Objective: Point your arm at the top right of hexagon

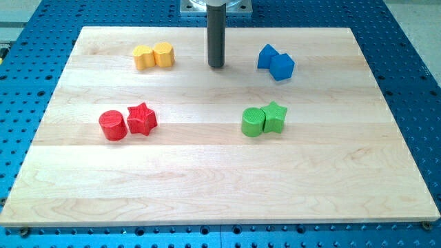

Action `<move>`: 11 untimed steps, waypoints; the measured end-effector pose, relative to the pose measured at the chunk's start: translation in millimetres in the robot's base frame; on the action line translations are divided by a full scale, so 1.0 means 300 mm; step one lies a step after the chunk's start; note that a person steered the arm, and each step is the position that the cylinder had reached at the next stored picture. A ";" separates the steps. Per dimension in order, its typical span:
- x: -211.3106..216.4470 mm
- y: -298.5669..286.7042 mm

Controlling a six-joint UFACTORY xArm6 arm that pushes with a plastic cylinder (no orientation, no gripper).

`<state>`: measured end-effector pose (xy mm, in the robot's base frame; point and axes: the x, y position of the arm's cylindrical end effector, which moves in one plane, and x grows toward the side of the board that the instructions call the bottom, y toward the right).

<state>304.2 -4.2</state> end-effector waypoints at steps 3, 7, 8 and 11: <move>0.001 0.000; 0.001 0.032; 0.001 0.032; -0.020 0.035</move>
